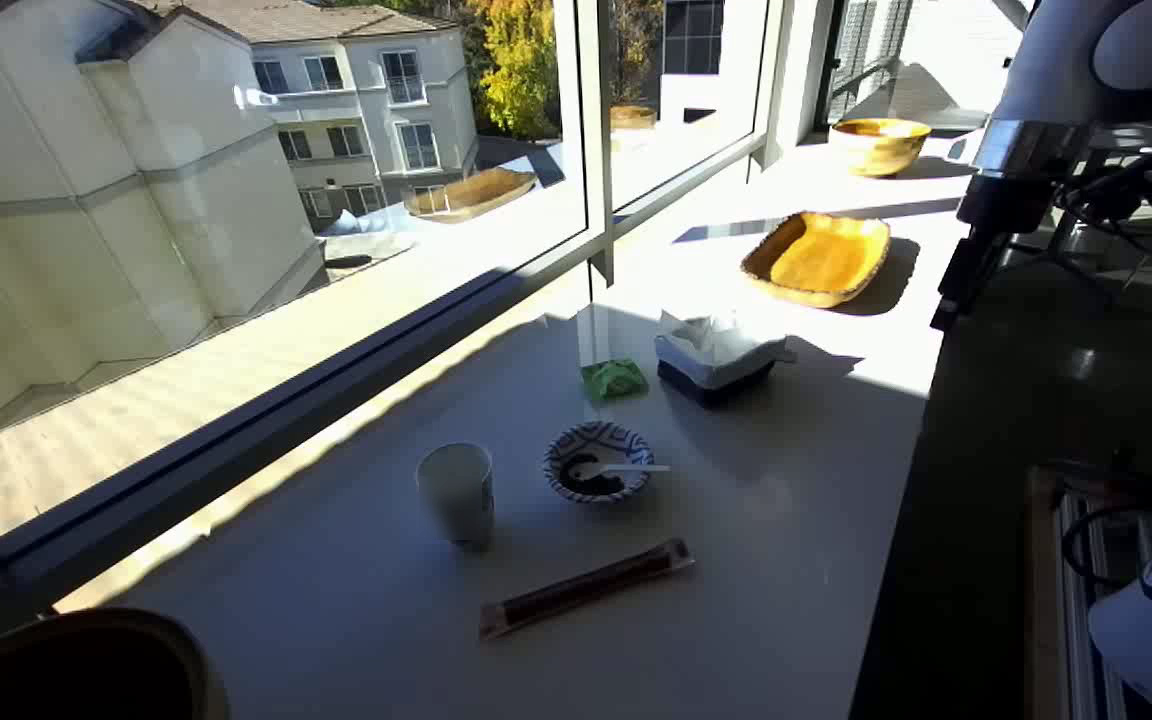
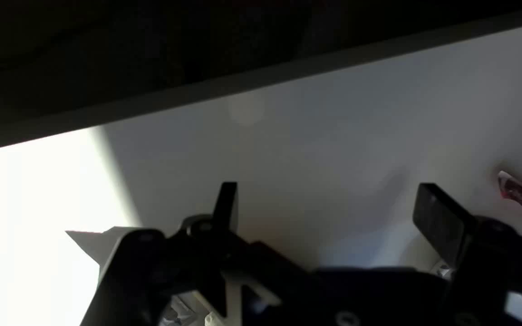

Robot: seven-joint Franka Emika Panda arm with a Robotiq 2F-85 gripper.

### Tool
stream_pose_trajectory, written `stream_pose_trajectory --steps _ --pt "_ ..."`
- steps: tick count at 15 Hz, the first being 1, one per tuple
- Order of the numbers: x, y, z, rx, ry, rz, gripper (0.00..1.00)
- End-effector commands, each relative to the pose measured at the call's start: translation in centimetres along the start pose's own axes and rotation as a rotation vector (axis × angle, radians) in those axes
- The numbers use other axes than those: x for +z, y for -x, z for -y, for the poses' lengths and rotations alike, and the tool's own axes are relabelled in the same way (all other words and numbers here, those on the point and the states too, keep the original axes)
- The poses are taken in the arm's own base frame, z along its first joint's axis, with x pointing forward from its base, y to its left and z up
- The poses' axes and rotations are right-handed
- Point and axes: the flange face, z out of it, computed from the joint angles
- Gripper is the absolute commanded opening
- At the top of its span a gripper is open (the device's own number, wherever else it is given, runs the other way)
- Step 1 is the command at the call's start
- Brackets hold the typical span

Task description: Remove the paper towel out of the box

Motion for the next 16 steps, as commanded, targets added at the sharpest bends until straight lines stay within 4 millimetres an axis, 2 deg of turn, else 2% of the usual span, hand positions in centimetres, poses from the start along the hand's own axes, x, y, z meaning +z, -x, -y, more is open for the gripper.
stream_pose_trajectory --steps 1,14,16 --pt "0.1 0.0 0.0 0.0 -0.001 0.005 1.0" --pt "0.4 0.0 0.0 0.001 -0.002 0.011 1.0" --pt "0.4 -1.6 -0.9 0.047 0.027 0.013 1.0"
